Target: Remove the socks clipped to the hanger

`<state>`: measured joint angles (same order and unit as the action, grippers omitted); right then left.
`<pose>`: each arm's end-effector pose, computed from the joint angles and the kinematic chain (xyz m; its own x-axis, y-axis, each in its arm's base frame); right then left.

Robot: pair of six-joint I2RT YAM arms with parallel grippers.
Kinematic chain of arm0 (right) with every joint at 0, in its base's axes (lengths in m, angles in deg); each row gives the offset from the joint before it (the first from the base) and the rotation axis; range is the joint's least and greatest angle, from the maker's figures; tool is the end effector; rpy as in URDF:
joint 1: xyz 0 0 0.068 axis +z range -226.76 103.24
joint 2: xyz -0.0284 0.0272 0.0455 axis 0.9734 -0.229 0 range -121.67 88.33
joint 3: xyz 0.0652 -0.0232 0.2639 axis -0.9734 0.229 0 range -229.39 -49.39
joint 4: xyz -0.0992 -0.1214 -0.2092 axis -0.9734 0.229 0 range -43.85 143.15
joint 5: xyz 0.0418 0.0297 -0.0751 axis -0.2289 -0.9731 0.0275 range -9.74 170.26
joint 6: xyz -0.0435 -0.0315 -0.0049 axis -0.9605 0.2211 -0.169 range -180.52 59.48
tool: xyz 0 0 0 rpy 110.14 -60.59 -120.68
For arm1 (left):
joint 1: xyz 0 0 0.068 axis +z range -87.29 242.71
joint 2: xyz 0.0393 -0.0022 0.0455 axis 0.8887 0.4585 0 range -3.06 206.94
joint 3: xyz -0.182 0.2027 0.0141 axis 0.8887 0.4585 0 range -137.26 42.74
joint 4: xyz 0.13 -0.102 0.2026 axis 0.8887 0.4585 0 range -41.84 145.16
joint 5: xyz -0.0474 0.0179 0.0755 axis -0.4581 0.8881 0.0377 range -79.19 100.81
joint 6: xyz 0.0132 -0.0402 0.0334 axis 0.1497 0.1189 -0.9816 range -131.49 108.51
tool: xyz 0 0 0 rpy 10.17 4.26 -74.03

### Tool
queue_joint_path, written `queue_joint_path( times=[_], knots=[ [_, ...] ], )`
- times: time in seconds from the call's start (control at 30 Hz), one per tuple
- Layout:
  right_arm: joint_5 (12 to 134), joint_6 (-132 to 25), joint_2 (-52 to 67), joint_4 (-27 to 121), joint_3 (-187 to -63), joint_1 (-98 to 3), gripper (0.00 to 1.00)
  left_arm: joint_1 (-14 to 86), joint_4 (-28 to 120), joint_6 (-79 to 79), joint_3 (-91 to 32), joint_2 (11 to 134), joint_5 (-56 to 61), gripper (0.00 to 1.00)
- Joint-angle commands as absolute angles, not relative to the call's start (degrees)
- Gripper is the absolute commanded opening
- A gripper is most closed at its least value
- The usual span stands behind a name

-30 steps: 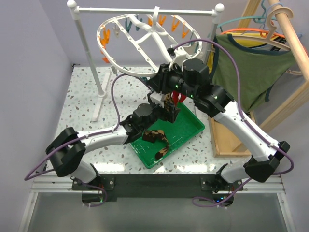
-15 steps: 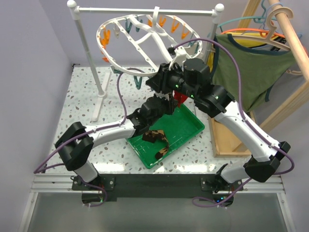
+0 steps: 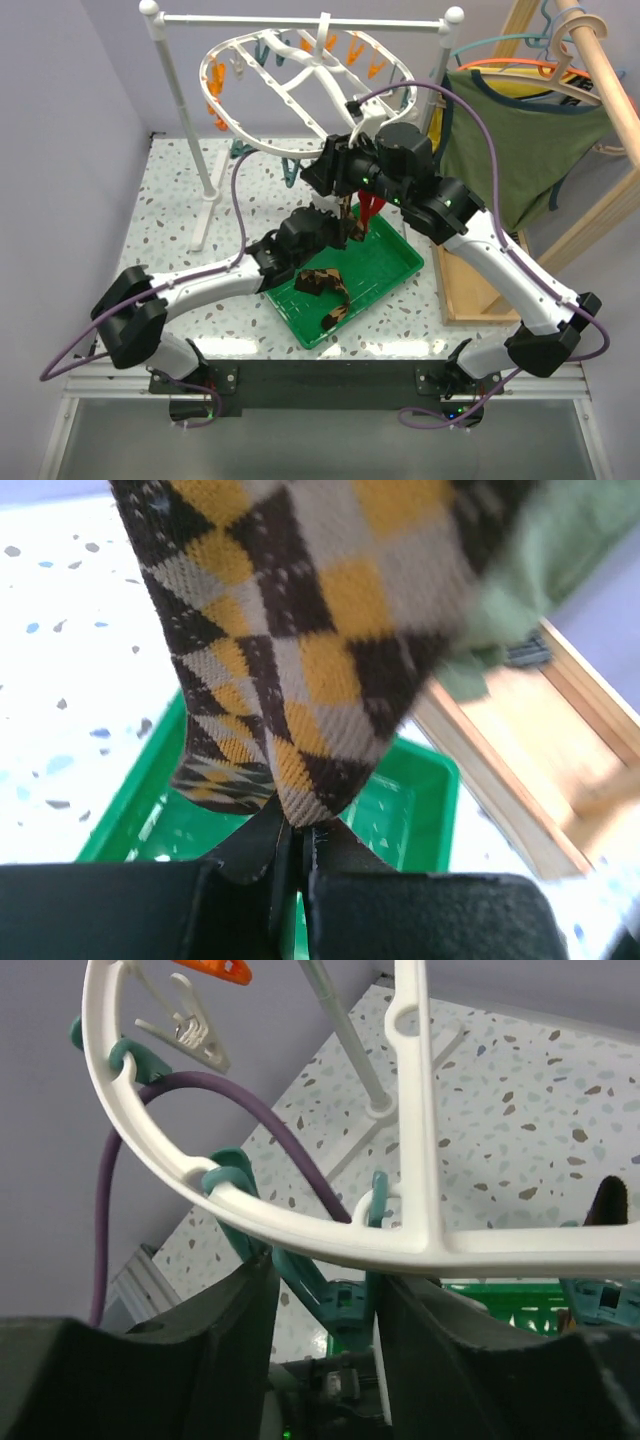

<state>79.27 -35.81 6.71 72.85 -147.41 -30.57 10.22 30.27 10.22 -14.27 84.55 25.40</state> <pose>0.2124 0.2223 0.4819 -0.4190 0.1668 -0.8926 -0.6145 0.6716 0.4139 0.2239 -0.2771 0.2803 -0.3532 -0.1280 -0.9268 0.5246 0.7932 -0.3094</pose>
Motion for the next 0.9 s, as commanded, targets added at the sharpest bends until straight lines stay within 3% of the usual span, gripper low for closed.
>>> queue_joint_path(
  times=[0.0,0.1,0.17,0.5,0.87],
  knots=[
    [79.04,-35.21,9.23,77.43,-146.86,-29.74,0.52,9.71,31.54,12.23,-9.39,75.70,18.03,0.00],
    [78.07,-35.03,9.85,79.45,-146.77,-29.74,0.65,9.54,32.77,12.85,-7.62,72.53,14.16,0.00],
    [77.63,-35.03,10.46,80.42,-146.86,-29.74,0.67,9.54,32.95,12.94,-7.01,71.13,11.08,0.00],
    [83.77,-37.31,16.70,86.65,-145.45,-29.74,0.68,9.10,33.74,14.26,-5.25,69.45,5.28,0.00],
    [92.31,-44.25,13.19,83.86,-148.09,-29.74,0.65,8.75,33.30,15.93,-4.10,66.81,3.43,0.00]
  ],
)
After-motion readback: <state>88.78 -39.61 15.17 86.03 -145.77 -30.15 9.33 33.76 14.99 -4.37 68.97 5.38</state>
